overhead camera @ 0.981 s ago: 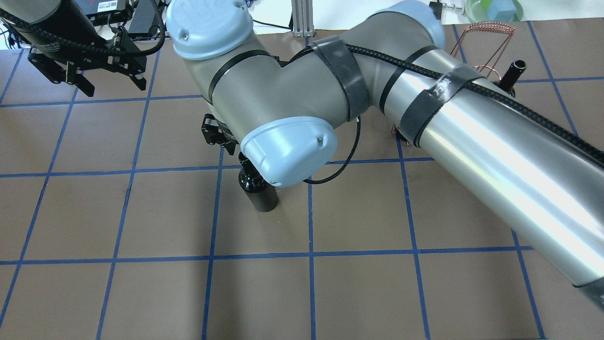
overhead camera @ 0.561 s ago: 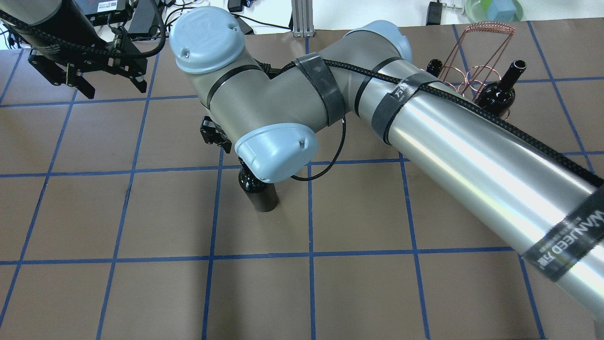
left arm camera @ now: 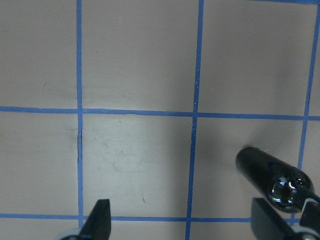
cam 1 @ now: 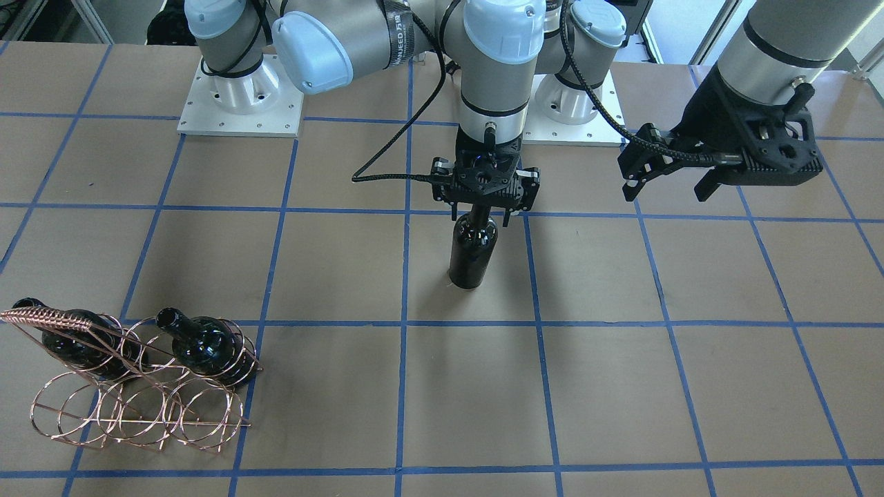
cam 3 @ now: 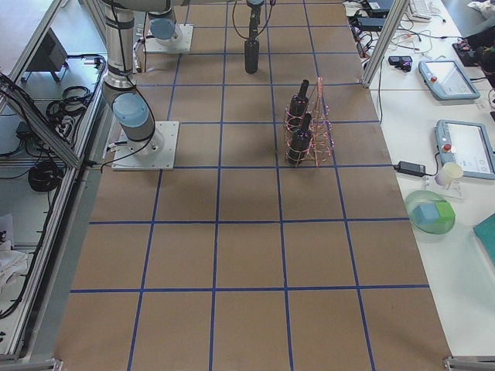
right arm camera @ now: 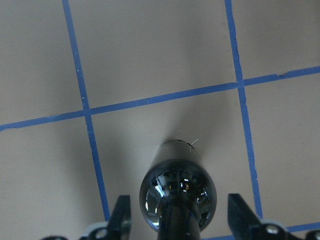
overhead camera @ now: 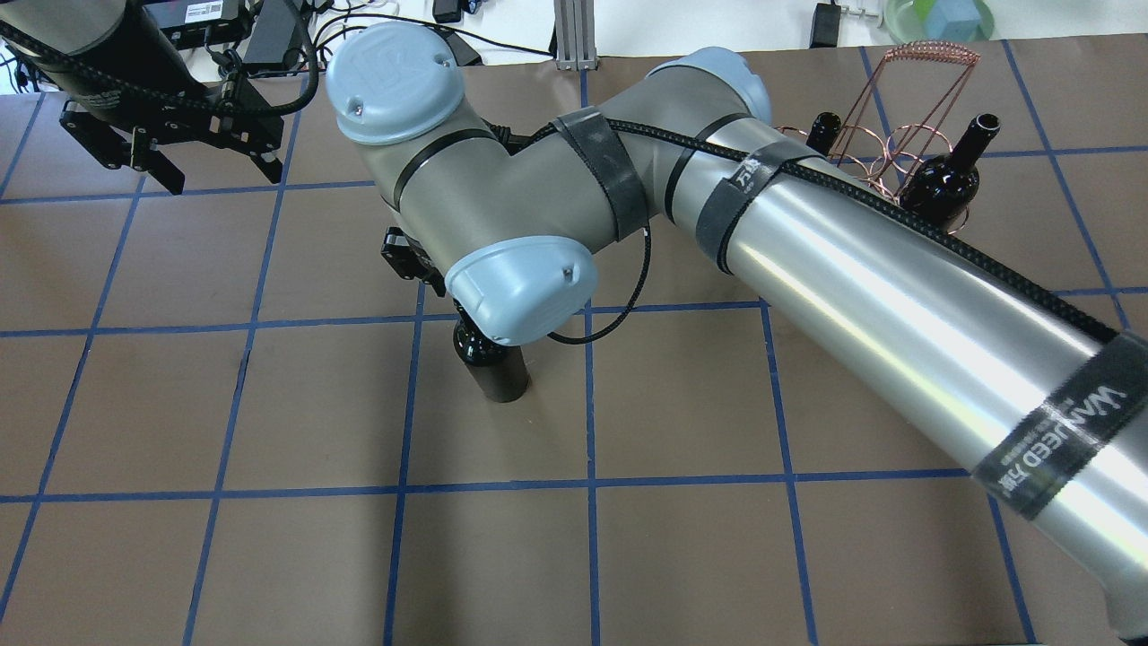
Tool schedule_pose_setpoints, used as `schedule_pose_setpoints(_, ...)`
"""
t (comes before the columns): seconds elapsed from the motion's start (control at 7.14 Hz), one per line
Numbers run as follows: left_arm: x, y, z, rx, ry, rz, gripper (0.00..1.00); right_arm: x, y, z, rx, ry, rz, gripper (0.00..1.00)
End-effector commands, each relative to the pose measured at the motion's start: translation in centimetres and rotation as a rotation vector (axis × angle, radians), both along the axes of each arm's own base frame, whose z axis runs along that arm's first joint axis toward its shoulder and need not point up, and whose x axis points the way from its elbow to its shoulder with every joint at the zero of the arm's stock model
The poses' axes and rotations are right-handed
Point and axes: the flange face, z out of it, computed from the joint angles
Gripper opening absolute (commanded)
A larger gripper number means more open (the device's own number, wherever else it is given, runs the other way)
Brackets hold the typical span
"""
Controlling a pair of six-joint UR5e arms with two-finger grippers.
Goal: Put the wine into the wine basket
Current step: 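Grasp the standing bottle neck with the right gripper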
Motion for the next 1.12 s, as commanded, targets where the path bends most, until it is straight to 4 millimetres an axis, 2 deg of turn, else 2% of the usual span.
schedule_pose_setpoints(0.0,0.0,0.4,0.1,0.0,-0.002,-0.001,1.0,0.0,0.3,-0.2,0.026,-0.003,0.001,0.47)
schedule_pose_setpoints(0.14,0.0,0.4,0.2,-0.002,-0.002,-0.001,1.0,0.0,0.4,-0.1,0.032,-0.007,0.002,0.44)
schedule_pose_setpoints(0.42,0.0,0.3,0.1,-0.002,-0.002,-0.001,1.0,-0.1,0.3,0.2,0.029,-0.013,0.001,0.25)
schedule_pose_setpoints(0.56,0.0,0.4,0.0,0.001,-0.001,-0.001,1.0,-0.3,0.1,0.4,0.026,-0.015,-0.004,0.19)
schedule_pose_setpoints(0.7,0.0,0.4,-0.2,0.006,-0.001,-0.001,1.0,-1.5,-0.4,2.7,-0.007,-0.032,-0.013,0.19)
schedule_pose_setpoints(0.84,-0.1,0.5,-0.3,0.006,-0.001,-0.001,1.0,-4.1,-0.4,5.3,-0.005,-0.023,0.007,0.18)
schedule_pose_setpoints(0.98,-0.1,0.4,-0.4,0.007,0.001,-0.001,1.0,-8.0,-0.7,8.0,0.007,-0.008,0.008,0.17)
